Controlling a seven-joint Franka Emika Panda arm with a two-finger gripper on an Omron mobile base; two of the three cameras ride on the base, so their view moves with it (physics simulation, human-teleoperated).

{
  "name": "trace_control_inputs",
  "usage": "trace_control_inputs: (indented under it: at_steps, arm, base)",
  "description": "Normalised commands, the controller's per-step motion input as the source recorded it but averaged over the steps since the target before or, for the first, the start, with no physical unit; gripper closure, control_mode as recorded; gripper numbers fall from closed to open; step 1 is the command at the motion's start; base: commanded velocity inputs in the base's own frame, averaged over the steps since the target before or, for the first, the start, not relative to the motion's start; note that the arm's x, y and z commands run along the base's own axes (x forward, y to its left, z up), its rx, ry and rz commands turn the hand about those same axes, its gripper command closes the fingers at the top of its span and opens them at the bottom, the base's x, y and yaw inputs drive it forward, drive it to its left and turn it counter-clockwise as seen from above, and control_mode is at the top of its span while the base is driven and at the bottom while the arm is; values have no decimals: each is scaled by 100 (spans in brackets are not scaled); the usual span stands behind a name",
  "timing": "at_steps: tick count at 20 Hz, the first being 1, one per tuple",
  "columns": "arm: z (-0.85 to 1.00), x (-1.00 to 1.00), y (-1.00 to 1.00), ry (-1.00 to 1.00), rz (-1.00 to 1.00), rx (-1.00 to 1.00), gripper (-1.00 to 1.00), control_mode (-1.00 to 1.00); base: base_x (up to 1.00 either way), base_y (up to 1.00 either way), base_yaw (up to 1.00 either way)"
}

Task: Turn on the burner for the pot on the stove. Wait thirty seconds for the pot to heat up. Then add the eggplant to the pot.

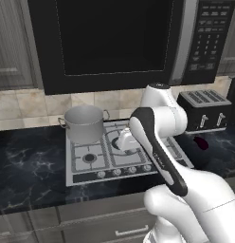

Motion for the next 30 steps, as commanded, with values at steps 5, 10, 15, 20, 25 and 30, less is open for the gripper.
trace_control_inputs:
  at_steps: [5,10,15,20,25,30]
  arm:
    - [-23,0,30,10,1,0,-100,-100]
    - [-14,0,12,0,0,0,-100,-100]
    - [-7,0,0,0,0,0,-100,-100]
    - [-20,1,0,0,0,0,-100,-100]
    - [-11,2,0,0,0,0,-100,-100]
    - [-13,6,0,0,0,0,-100,-100]
  base:
    - [0,0,0]
    - [0,0,0]
    - [0,0,0]
    - [0,0,0]
    - [0,0,0]
    - [0,0,0]
